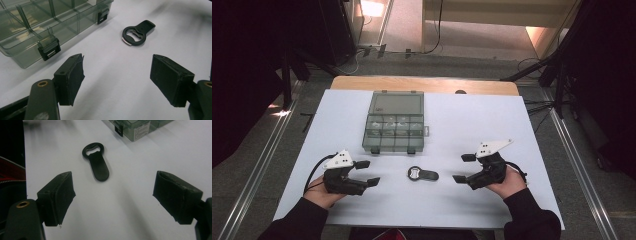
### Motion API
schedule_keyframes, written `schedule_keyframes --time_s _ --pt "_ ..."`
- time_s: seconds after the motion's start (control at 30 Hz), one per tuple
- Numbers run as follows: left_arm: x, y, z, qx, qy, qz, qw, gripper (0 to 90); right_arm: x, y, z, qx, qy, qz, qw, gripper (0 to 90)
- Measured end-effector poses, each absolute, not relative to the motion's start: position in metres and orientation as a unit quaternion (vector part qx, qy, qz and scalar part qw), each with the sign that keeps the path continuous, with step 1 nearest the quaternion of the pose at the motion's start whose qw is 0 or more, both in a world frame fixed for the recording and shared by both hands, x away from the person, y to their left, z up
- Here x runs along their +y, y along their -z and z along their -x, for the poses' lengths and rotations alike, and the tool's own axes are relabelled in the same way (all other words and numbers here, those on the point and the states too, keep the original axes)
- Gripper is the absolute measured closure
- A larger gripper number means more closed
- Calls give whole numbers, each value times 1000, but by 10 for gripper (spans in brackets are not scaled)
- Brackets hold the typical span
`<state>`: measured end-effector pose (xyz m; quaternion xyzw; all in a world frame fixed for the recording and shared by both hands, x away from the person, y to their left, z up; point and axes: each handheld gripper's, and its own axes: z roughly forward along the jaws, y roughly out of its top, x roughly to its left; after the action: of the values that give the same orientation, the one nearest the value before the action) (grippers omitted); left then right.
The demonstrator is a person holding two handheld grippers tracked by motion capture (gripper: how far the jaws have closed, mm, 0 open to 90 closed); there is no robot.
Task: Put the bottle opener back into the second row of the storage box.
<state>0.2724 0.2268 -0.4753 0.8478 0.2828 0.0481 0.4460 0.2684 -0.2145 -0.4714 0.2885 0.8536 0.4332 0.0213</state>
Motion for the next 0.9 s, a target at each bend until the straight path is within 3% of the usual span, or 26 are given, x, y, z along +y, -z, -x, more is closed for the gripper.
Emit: schedule_keyframes --time_s 0.9 --pt "227 475 -272 281 -47 -848 447 268 -184 468 -295 866 -432 -253 -3 190"
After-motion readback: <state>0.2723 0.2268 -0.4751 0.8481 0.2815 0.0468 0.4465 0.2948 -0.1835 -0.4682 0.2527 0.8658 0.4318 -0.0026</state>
